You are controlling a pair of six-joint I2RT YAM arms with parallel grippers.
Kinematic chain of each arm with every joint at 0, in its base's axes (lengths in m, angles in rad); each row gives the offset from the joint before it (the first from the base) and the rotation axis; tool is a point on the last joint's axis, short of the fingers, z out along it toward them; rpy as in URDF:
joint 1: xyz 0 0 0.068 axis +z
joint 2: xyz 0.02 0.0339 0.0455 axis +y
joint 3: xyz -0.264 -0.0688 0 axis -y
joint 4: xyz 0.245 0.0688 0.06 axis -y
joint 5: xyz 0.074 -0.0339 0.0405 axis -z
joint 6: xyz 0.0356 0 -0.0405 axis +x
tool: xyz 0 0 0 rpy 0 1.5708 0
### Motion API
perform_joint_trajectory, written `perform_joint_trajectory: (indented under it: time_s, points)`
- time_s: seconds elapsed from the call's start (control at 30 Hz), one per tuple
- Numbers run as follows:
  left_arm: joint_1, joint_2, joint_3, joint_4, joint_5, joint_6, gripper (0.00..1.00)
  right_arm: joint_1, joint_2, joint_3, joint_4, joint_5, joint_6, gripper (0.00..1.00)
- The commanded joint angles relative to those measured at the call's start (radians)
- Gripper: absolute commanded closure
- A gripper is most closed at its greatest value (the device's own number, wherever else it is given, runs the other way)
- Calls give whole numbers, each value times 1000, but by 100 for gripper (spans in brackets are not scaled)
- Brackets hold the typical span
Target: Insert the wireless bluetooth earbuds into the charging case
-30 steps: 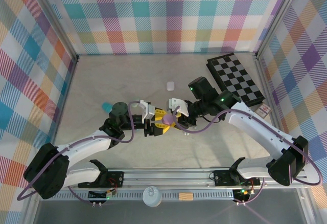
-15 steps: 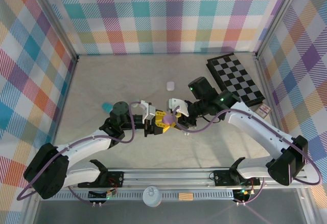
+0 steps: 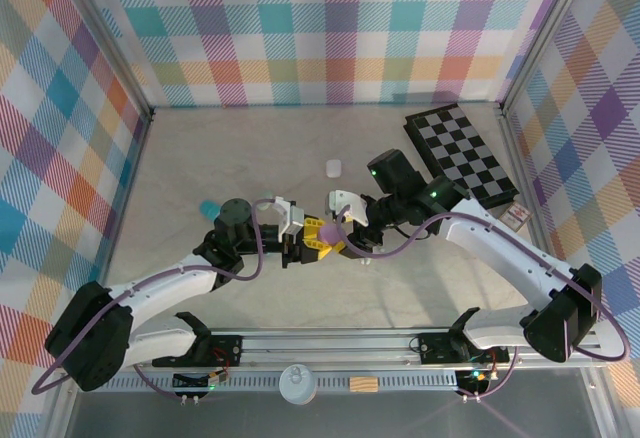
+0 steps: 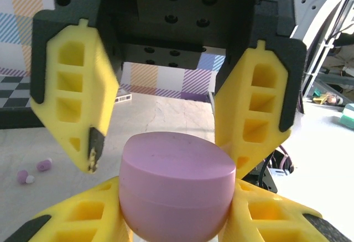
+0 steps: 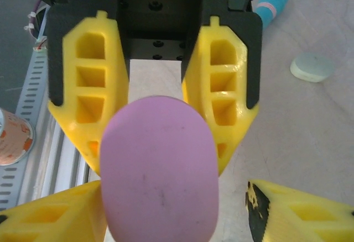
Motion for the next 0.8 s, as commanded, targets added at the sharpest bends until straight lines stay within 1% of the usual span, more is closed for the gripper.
perform_joint_trajectory:
  time_s: [0.0,0.23,0.67,0.73,0.77]
  points:
    - [-17,-36,11,-24,20,40,75,-11,-30,-2,24,-12,16,33]
    - [-16,-47,19,-86,22,73,80,-39,-38,-1,45,-9,63,29]
    - [-17,-57,20,-100,20,83,80,-100,-63,-13,114,35,155,28]
    - [-16,-54,21,-99,17,84,80,-106,-73,-20,126,33,159,24]
    - [-17,-52,19,-98,15,83,80,-108,-81,-25,132,30,162,21]
